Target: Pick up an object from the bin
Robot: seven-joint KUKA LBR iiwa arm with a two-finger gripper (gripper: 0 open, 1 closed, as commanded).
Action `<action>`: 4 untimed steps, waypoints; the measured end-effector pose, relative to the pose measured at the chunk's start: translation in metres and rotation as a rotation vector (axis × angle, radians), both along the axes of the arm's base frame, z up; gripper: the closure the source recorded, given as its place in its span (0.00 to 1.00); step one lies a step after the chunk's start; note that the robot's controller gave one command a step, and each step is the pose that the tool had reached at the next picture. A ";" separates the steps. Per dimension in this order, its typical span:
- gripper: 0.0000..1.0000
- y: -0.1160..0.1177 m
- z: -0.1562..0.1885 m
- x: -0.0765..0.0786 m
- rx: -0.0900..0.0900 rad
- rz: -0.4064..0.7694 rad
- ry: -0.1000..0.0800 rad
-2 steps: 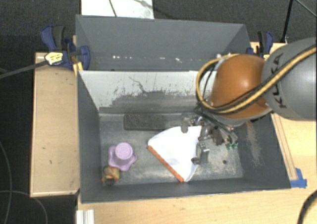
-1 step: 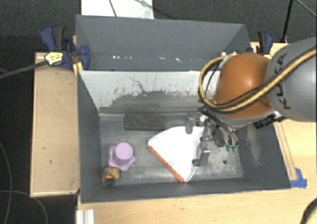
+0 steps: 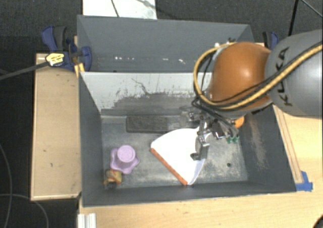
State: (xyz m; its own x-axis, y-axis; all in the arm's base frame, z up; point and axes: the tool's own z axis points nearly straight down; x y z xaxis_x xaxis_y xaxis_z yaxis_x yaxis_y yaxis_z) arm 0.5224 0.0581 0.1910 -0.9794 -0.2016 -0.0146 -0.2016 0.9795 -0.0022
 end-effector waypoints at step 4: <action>0.00 0.021 -0.093 0.031 -0.003 0.373 0.008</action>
Offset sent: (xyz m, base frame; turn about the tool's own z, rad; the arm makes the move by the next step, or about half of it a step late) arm 0.0293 0.0071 -0.0863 -0.2955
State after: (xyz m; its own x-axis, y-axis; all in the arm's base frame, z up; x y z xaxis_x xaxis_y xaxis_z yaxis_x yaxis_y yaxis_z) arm 0.5531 0.0795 0.0981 -0.8384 -0.5451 -0.0061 -0.5451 0.8384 -0.0016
